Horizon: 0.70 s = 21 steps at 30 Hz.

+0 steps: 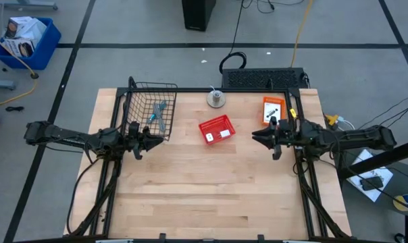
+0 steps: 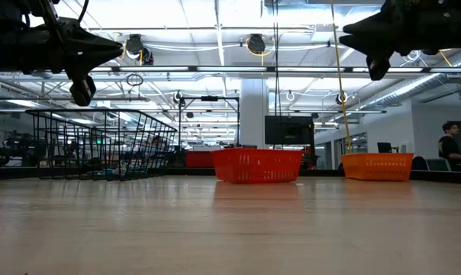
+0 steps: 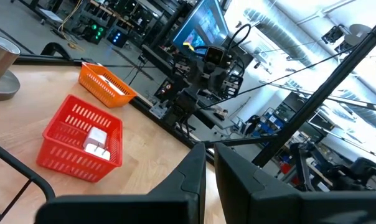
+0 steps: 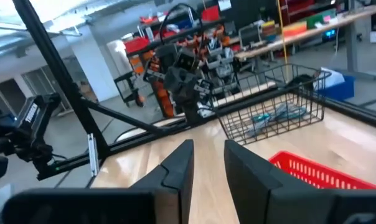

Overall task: Pick and place items into bin
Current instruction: Return to Home Position

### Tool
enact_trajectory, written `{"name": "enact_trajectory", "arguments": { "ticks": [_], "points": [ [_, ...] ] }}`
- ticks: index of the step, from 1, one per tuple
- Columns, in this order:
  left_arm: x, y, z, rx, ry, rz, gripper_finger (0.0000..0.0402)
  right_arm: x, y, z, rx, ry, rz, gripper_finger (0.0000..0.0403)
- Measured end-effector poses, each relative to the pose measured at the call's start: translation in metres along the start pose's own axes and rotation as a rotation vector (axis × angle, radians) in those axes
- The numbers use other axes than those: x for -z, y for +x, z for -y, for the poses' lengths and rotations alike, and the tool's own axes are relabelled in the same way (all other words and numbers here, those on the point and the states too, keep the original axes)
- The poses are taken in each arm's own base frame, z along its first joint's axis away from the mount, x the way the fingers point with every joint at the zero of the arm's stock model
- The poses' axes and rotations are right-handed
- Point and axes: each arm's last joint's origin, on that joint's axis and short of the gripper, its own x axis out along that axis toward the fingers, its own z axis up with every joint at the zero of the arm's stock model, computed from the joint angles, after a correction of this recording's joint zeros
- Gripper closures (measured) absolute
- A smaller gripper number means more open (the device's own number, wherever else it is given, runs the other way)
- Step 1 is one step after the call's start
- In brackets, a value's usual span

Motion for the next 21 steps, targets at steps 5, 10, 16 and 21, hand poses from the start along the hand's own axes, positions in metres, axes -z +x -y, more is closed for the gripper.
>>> {"name": "enact_trajectory", "arguments": {
  "ticks": [5, 10, 16, 21],
  "points": [
    [0.000, 0.000, 0.000, 0.000, 0.000, 0.000, 0.0364, 0.007, -0.010, 0.004, -0.011, -0.063, 0.033, 0.0318],
    [0.000, 0.000, 0.000, -0.008, 0.116, 0.004, 0.0364, 0.014, -0.018, 0.007, -0.019, -0.081, 0.058, 0.0318],
    [0.001, 0.000, -0.001, -0.014, 0.200, -0.006, 0.0364, 0.014, -0.030, 0.008, -0.030, -0.076, 0.093, 0.0318],
    [0.006, 0.000, -0.004, -0.013, 0.348, -0.070, 0.0364, 0.017, -0.036, 0.009, -0.016, -0.104, 0.075, 0.0318]
  ]
}}
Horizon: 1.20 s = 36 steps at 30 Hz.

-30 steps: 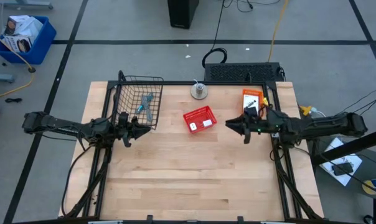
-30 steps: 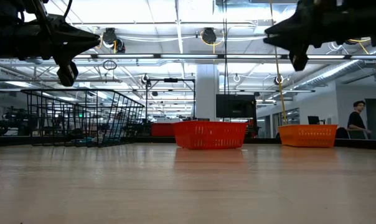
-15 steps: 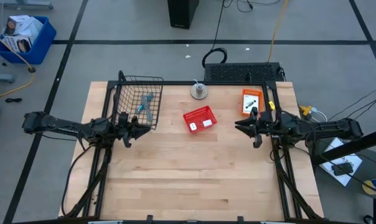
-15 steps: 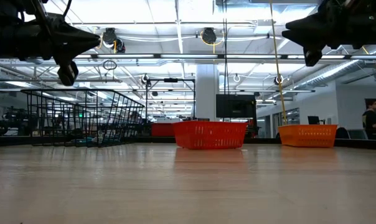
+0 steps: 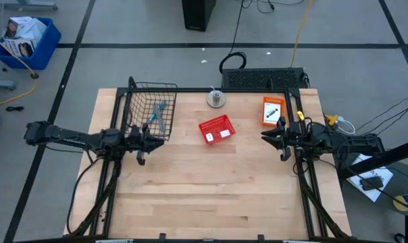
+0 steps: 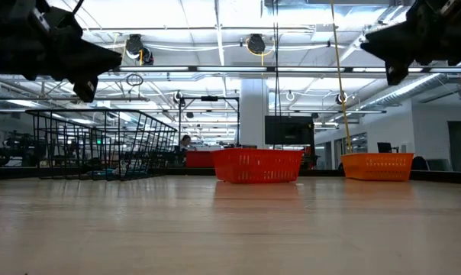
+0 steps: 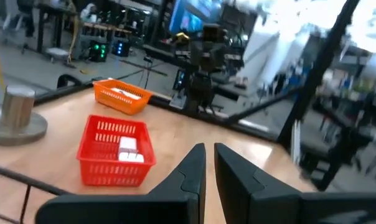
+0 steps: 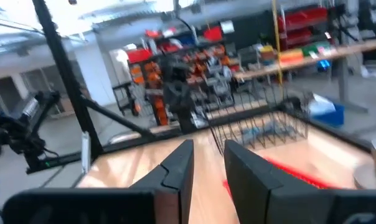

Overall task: Pick and place items into bin
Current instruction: Return to Home Position

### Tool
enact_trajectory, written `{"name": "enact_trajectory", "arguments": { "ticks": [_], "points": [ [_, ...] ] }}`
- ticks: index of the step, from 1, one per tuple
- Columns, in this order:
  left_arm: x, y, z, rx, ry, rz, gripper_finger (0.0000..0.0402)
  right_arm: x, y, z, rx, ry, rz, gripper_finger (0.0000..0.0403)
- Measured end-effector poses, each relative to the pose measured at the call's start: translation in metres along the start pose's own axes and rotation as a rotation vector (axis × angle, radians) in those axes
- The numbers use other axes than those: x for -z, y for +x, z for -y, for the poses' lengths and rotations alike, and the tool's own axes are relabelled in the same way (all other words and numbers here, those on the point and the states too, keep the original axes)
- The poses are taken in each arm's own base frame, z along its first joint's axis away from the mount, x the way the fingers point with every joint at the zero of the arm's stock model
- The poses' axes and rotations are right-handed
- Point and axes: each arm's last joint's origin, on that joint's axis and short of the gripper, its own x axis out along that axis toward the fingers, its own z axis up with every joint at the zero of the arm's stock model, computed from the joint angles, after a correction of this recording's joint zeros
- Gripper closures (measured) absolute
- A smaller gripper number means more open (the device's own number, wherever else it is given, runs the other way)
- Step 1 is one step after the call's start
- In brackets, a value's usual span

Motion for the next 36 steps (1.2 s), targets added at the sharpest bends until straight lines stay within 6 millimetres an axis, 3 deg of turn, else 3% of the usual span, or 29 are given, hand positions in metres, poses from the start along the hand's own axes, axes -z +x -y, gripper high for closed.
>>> {"name": "enact_trajectory", "arguments": {
  "ticks": [7, 10, 23, 32, 36],
  "points": [
    [-0.009, -0.002, 0.005, 0.080, 0.226, 0.088, 0.0364, 0.001, -0.007, 0.002, 0.040, 0.018, 0.005, 0.0318],
    [-0.010, -0.004, 0.005, 0.079, 0.220, 0.088, 0.0364, -0.003, -0.011, 0.003, 0.093, 0.008, 0.062, 0.0318],
    [-0.022, -0.022, 0.008, 0.163, 0.224, 0.196, 0.0364, -0.002, -0.011, 0.002, 0.029, -0.013, 0.040, 0.0318],
    [-0.017, -0.024, 0.006, 0.136, 0.220, 0.140, 0.0364, 0.005, -0.011, 0.003, 0.047, 0.179, -0.033, 0.0318],
    [-0.017, -0.024, 0.006, 0.134, 0.219, 0.140, 0.0364, 0.005, -0.011, 0.003, 0.048, 0.188, -0.032, 0.0318]
  ]
}}
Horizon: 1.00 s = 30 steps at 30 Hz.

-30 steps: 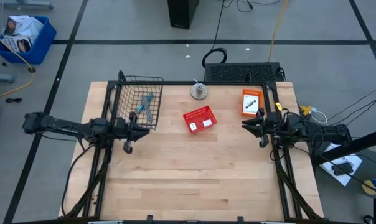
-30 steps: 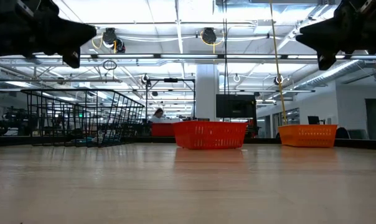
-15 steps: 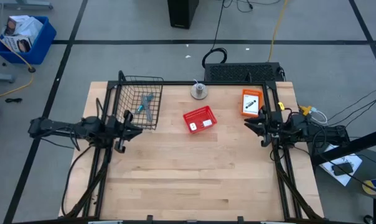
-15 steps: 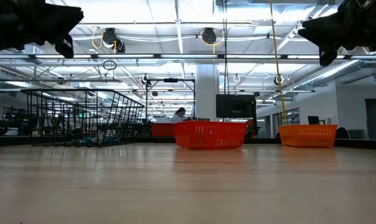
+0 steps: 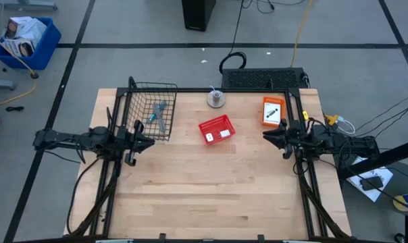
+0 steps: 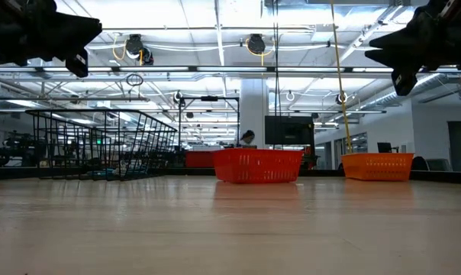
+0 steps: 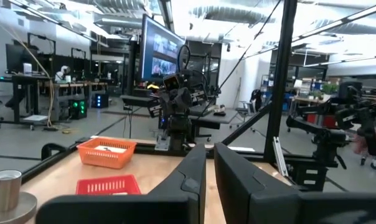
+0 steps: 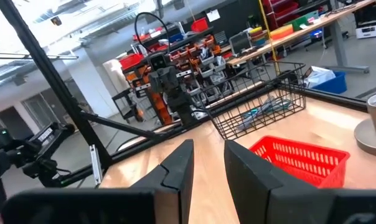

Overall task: Pick and place items into bin
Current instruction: Return to Home Position

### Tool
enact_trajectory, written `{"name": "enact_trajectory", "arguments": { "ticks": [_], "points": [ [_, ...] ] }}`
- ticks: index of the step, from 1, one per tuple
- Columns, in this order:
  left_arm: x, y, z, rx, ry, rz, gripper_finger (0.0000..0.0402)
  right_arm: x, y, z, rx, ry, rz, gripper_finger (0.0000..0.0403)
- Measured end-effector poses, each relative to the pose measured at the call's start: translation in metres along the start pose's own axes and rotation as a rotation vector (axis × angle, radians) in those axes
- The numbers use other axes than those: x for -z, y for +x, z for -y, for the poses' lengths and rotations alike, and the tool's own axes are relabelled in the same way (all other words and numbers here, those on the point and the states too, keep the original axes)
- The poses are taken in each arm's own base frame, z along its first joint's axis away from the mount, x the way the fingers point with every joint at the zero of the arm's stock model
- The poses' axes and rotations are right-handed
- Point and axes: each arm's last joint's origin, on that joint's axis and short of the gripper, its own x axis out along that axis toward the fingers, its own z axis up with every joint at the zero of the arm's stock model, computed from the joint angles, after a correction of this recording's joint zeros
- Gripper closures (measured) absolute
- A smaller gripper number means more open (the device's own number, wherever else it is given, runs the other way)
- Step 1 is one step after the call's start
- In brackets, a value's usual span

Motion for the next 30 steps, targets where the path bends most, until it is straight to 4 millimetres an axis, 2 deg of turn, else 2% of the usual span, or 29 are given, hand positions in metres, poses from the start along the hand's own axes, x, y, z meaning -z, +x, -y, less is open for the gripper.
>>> {"name": "enact_trajectory", "arguments": {
  "ticks": [30],
  "points": [
    [0.0001, 0.0000, 0.0000, -0.001, -0.005, 0.000, 0.0364, -0.0001, 0.0000, 0.0003, 0.010, -0.001, 0.004, 0.0318]
  ]
}}
